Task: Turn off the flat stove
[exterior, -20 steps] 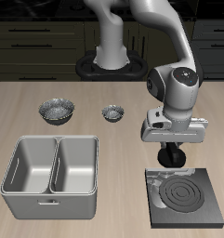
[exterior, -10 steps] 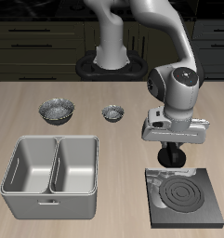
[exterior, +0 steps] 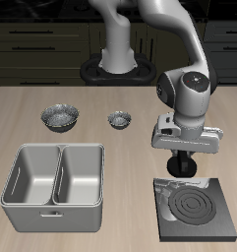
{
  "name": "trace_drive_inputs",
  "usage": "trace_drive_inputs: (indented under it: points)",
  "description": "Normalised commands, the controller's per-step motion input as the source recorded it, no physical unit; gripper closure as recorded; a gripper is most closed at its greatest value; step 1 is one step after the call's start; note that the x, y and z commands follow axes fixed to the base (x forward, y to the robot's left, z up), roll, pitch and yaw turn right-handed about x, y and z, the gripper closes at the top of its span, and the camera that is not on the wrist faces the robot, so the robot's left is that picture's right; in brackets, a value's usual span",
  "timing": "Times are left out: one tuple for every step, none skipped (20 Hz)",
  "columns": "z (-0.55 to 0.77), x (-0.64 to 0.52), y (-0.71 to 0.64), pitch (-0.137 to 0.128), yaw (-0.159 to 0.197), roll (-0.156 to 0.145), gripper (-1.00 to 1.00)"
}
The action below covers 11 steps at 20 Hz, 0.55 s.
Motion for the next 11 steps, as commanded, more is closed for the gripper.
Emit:
trace_drive_inputs:
  points:
    - [0.01, -0.01, 0.02, 0.021, -0.111, 0.024, 1.00]
    - [0.08, 0.00, 0.07, -0.026, -0.059, -0.002, 1.00]
    - [0.03, 0.01, 0.03, 0.012, -0.145, 0.051, 1.00]
    - [0.00, -0.04, 0.02, 0.018, -0.088, 0.006, 1.00]
    - [0.12, -0.06, 0.16, -0.006, -0.189, 0.038, 1.00]
    - [0.05, 0.00, 0.16, 0.001, -0.072, 0.011, 1.00]
    - [0.00, -0.06, 0.16, 0.034, -0.134, 0.049, 1.00]
    - [0.01, -0.04, 0.14, 0.009, -0.075, 0.037, 1.00]
    - [0.06, -0.09, 0.19, -0.014, -0.027, 0.021, 1.00]
    - [0.03, -0.04, 0.11, 0.013, -0.084, 0.022, 1.00]
    - [0.07, -0.05, 0.08, -0.009, -0.064, 0.016, 1.00]
